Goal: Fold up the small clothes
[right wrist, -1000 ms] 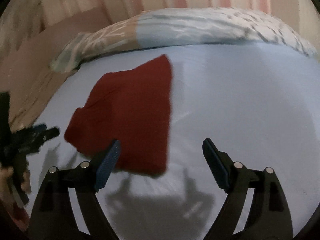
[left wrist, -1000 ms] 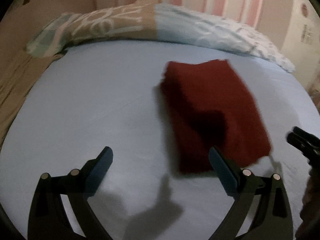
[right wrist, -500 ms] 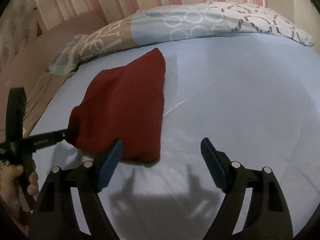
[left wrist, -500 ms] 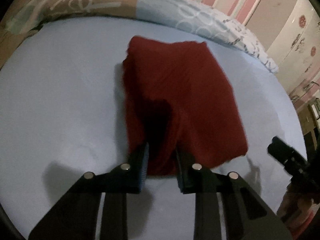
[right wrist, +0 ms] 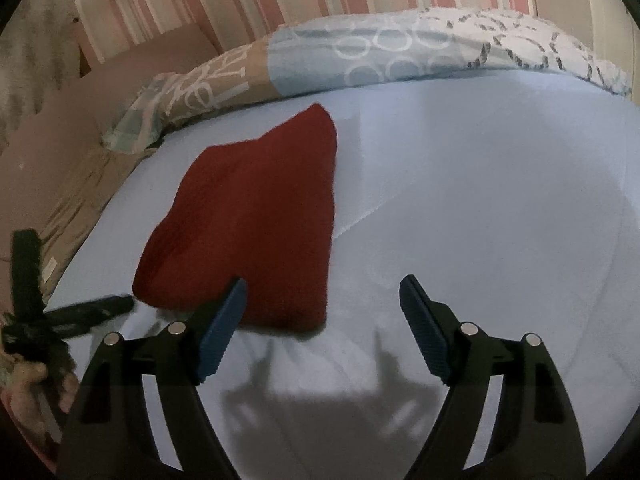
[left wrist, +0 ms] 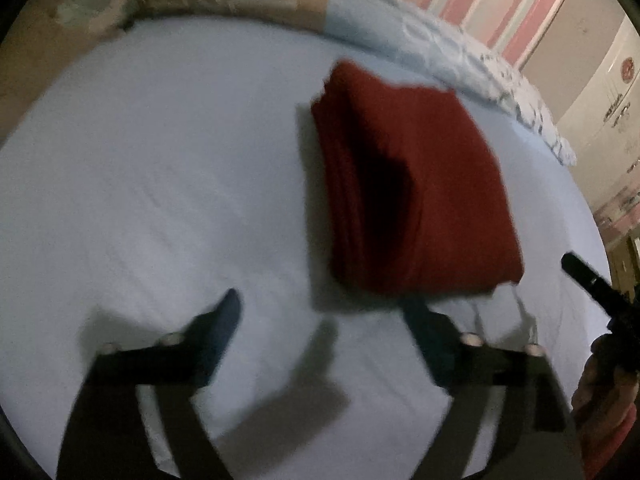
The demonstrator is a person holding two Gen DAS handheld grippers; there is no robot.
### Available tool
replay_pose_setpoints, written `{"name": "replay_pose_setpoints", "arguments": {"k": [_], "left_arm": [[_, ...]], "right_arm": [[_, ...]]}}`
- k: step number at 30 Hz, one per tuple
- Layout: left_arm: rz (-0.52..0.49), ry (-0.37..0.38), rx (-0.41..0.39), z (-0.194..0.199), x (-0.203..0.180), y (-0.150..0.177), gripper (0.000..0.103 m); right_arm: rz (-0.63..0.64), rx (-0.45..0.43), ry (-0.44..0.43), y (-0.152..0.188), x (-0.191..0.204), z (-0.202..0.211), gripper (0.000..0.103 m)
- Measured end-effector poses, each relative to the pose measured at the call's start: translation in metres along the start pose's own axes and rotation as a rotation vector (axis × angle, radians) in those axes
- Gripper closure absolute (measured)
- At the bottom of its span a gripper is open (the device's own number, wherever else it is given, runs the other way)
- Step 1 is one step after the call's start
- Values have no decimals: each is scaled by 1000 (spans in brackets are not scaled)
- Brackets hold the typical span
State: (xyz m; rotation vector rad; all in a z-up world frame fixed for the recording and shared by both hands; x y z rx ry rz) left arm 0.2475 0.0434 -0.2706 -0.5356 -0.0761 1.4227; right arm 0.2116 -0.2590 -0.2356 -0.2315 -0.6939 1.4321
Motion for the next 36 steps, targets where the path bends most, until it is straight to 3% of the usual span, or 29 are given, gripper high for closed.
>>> {"name": "replay_pose_setpoints", "arguments": {"k": [4, 7, 11, 14, 19, 23, 27, 33, 36], "left_arm": [[9, 40, -58, 16, -6, -23, 2], [9, 100, 5, -6, -14, -38, 2], [16, 83, 49, -43, -15, -57, 2], [39, 148, 108, -64, -18, -62, 2], [-57, 78, 158, -89, -32, -56, 4], [-113, 66, 146, -94, -44, -51, 40], [-157, -27, 128, -96, -57, -51, 56], [-170, -56, 121, -96, -59, -49, 58], [-184, -73, 120, -95, -60, -49, 58]], "right_arm": [[-16, -10, 7, -4, -6, 1, 23], [-11, -2, 15, -2, -6, -2, 23], [17, 12, 35, 1, -4, -5, 23], [28, 20, 46, 2, -5, -9, 23], [20, 18, 43, -2, -8, -14, 23], [32, 17, 51, -6, -9, -19, 23], [20, 42, 37, -13, -11, -34, 23], [74, 75, 6, -41, 6, -69, 22], [52, 119, -58, -56, 16, -90, 20]]}}
Point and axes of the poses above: each gripper's, at about its wrist camera, not at the fingertips, and z roughly against the way its jaws point, x to its left, y to its underside, the point moved 5 cm from there along -z, roughly the way its jaws point, and after that the axes turned 8 degrees about x, right-handed, at the moved point
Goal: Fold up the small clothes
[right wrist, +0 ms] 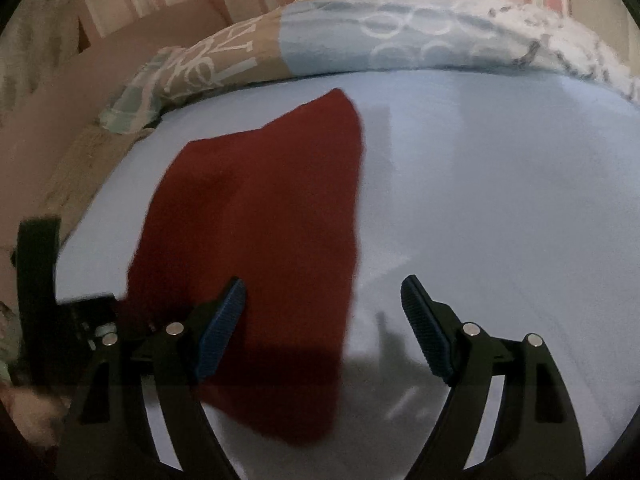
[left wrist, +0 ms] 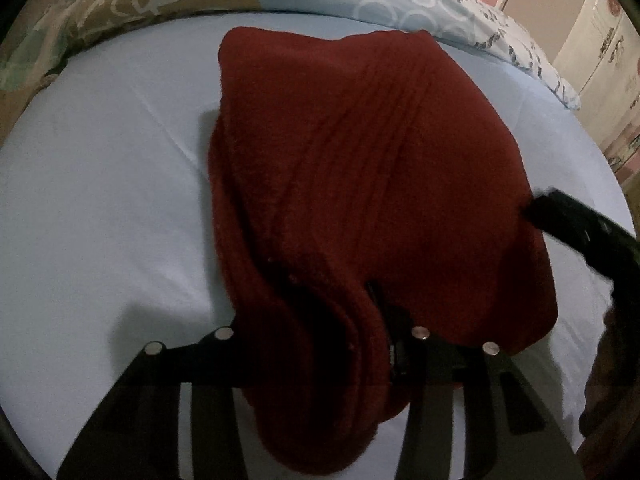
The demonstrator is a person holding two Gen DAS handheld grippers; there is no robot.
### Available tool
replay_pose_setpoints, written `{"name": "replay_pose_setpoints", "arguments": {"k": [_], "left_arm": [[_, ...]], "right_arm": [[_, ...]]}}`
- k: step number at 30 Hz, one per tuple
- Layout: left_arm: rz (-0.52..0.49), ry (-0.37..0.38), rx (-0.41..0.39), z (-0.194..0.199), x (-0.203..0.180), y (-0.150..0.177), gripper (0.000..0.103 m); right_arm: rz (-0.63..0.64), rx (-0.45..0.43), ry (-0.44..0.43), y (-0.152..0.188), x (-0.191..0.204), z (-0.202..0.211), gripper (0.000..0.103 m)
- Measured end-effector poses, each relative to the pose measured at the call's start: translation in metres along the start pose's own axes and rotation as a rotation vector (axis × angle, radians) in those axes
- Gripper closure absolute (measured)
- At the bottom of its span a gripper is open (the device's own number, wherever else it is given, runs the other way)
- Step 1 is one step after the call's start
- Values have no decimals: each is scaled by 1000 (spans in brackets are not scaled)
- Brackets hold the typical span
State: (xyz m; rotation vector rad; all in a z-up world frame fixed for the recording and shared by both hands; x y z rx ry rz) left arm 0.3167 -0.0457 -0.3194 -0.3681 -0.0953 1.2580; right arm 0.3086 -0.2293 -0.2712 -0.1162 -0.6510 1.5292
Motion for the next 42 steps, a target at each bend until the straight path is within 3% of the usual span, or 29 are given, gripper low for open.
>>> {"name": "replay_pose_setpoints", "arguments": {"k": [4, 8, 9, 10, 11, 14, 19, 24, 30, 34, 38, 42], "left_arm": [[6, 9, -2, 0, 2, 2, 58], [-4, 7, -1, 2, 5, 4, 58], [-4, 8, 0, 2, 6, 4, 59], [-3, 9, -1, 3, 7, 4, 59], [0, 12, -3, 4, 8, 5, 61], [14, 23, -11, 6, 6, 4, 68], [6, 3, -44, 18, 0, 7, 73], [-29, -12, -89, 50, -19, 21, 74], [-80, 3, -117, 88, -73, 71, 74], [-113, -6, -98, 88, -119, 116, 74], [-126, -26, -60, 59, -150, 147, 74], [-133, -100, -71, 43, -160, 153, 73]], "right_arm": [[-8, 69, -14, -6, 7, -23, 21], [-53, 138, -36, -4, 5, -38, 28], [-60, 140, -40, -4, 5, -38, 30], [-54, 139, -39, -4, 6, -37, 41], [-28, 132, -30, -3, 8, -36, 52], [28, 109, -10, 0, 14, -31, 61], [100, 27, 14, 5, 25, -16, 65], [156, -72, 31, 13, 37, 27, 65], [141, -111, 94, 69, 17, 95, 65], [122, -102, 199, 124, -4, 123, 65], [80, -75, 283, 172, -30, 121, 65], [38, -79, 272, 191, -46, 110, 64]]}}
Point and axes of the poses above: each gripper's, at about its wrist camera, not at the fingertips, and z roughly against the way its jaws point, x to its left, y to its underside, the point moved 5 cm from there along -z, roughly the way its jaws point, and after that the axes turned 8 degrees about x, right-handed, at the moved point
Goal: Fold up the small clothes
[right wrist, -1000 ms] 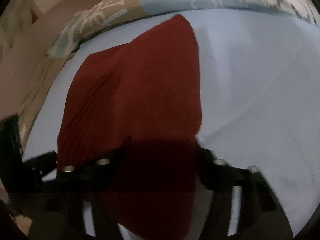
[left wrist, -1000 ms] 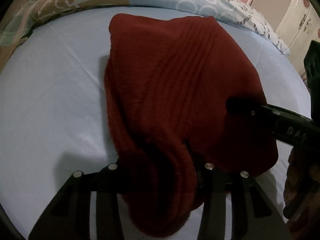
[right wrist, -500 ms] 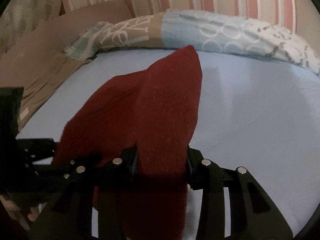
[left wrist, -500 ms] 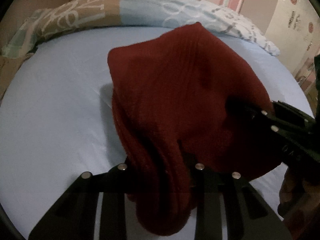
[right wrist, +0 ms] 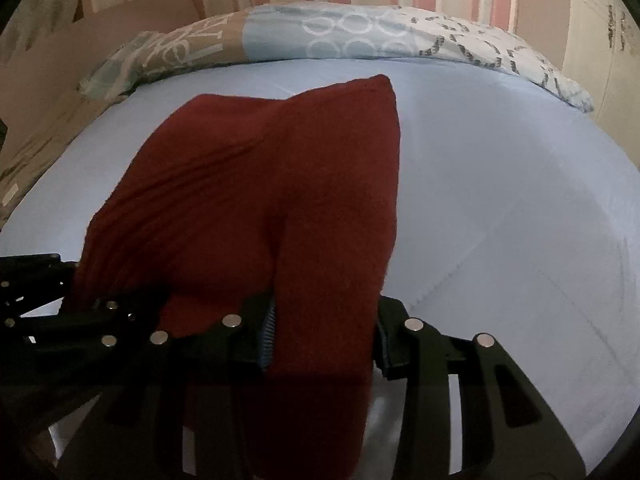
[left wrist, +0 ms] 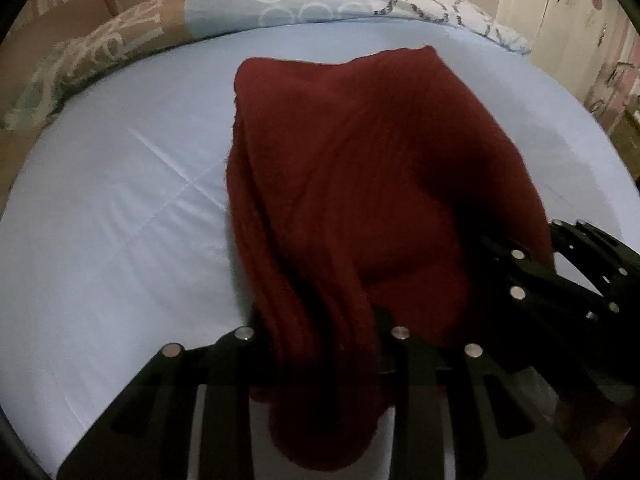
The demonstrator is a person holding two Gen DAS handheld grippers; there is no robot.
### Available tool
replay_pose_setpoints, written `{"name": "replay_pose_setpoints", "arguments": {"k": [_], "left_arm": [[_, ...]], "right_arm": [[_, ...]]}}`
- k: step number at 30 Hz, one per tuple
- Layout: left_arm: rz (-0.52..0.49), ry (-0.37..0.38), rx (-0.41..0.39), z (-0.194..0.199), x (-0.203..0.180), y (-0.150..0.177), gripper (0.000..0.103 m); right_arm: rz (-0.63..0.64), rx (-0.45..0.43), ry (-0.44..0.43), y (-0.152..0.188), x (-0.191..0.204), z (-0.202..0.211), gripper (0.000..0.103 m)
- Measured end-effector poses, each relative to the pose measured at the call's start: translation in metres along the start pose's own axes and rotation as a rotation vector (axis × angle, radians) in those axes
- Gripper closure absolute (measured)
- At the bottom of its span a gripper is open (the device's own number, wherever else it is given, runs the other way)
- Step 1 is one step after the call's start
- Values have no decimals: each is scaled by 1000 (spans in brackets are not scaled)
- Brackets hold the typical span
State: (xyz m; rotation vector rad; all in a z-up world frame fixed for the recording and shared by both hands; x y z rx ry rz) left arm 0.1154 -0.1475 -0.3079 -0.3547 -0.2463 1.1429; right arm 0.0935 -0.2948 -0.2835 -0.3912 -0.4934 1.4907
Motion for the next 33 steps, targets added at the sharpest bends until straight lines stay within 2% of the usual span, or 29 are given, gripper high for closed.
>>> {"name": "replay_pose_setpoints", "arguments": {"k": [4, 7, 9, 10, 11, 13, 14, 16, 17, 21, 22, 23, 24, 26, 28, 30, 33], "left_arm": [[21, -43, -22, -2, 1, -3, 71], [25, -66, -29, -2, -1, -3, 65], [25, -70, -42, 1, 1, -1, 52], [30, -83, -41, 4, 5, 0, 45], [42, -96, -46, 8, 9, 2, 35], [62, -71, -73, 23, 16, 7, 34], [64, -54, -88, 32, 20, 9, 30], [59, -62, -135, 53, 30, 16, 20], [60, -70, -147, 57, 35, 17, 16], [68, -97, -101, 44, 50, 25, 16], [62, -119, -91, 39, 51, 26, 15], [61, -146, -89, 34, 53, 27, 15], [62, -153, -92, 31, 55, 28, 15], [71, -145, -91, 26, 64, 26, 13], [100, -105, -83, 21, 73, 28, 9], [150, -40, -63, 15, 86, 31, 8], [146, -4, -66, 17, 89, 31, 7]], "right_arm": [[-24, -9, -11, 0, -3, -2, 63], [-38, -10, -31, -2, -5, -2, 59], [-64, -6, -60, -5, -8, 2, 51], [-79, -13, -76, -8, -10, 5, 44], [-90, -30, -86, -10, -12, 14, 32], [-102, -86, -100, -14, -14, 33, 15], [-113, -121, -105, -15, -15, 47, 11], [-112, -144, -102, -13, -17, 65, 10], [-102, -142, -59, -9, -19, 72, 10], [-52, -92, 83, 8, -17, 70, 11], [-41, -69, 103, 13, -17, 64, 14], [-23, -30, 141, 18, -18, 54, 22], [-13, -10, 160, 22, -19, 48, 22], [-12, 21, 179, 29, -25, 35, 21], [-14, 38, 181, 31, -32, 26, 20], [-49, 55, 152, 30, -40, 19, 19], [-89, 65, 112, 29, -45, 18, 18]]}}
Point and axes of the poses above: each gripper's, at about its wrist camera, not at the fingertips, and z roughly against the way its jaws point, x to its left, y to its underside, the point moved 5 cm from there along -z, roughly the way its jaws point, and after that the axes turned 8 degrees about x, right-handed, at the moved point
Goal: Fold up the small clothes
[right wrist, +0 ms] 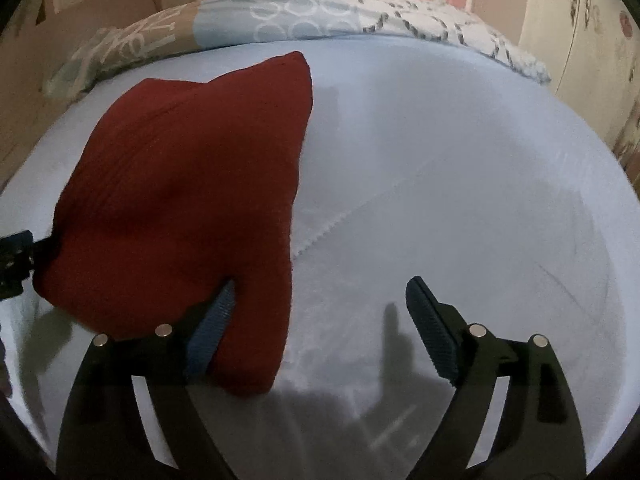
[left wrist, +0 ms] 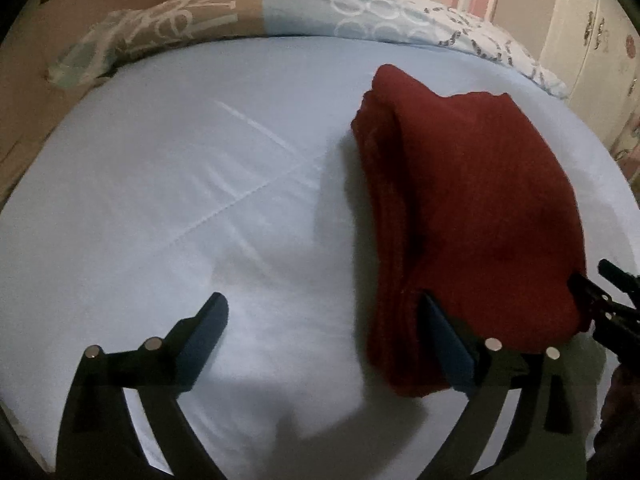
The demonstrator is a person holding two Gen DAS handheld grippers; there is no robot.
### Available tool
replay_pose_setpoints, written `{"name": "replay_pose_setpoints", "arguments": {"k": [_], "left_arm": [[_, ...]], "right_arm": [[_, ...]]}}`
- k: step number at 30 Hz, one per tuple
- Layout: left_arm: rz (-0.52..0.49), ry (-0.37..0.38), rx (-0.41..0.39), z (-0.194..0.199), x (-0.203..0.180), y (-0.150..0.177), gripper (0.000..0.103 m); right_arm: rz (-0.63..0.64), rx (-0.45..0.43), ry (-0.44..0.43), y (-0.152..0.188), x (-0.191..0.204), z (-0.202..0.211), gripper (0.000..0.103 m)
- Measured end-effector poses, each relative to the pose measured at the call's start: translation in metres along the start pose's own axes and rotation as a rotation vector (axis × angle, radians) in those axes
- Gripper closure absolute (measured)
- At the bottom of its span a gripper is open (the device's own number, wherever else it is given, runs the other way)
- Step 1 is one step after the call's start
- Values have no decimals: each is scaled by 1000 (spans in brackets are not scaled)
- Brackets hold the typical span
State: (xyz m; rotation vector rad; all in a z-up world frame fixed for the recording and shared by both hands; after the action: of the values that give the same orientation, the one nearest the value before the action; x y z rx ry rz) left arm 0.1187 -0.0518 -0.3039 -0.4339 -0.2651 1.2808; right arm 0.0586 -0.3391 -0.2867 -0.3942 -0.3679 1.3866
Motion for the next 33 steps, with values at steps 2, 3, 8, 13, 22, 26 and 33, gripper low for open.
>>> {"name": "replay_pose_setpoints", "arguments": {"k": [2, 3, 8, 13, 22, 26, 33], "left_arm": [[-22, 1, -7, 9, -3, 1, 7], [-30, -4, -17, 15, -4, 1, 7], [-56, -72, -109, 67, -9, 20, 2], [-11, -102, -207, 111, -6, 40, 2], [-13, -282, -329, 166, -4, 59, 2], [0, -261, -353, 187, -5, 65, 2], [-6, -238, -392, 217, -10, 71, 2]], "right_arm": [[14, -24, -42, 2, 6, 13, 22], [20, -58, -67, 4, 9, 27, 21], [-5, -237, -73, 15, 18, 97, 3], [-44, -272, -33, 22, 31, 128, 3], [-49, -328, -37, 39, 51, 170, 3], [-43, -349, -62, 42, 54, 190, 3], [-61, -365, -50, 50, 52, 217, 3]]}}
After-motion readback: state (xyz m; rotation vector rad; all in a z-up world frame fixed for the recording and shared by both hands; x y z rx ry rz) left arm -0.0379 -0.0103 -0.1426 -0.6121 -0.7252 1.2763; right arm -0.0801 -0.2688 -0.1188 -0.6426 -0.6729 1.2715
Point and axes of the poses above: each gripper's, at about its wrist camera, not at the fingertips, and z roughly against the way its jaws point, x to its left, y to its underside, the point moved 5 cm from there along -z, roughly the way its jaws point, and after that the axes turned 8 degrees about x, right-handed, at the moved point
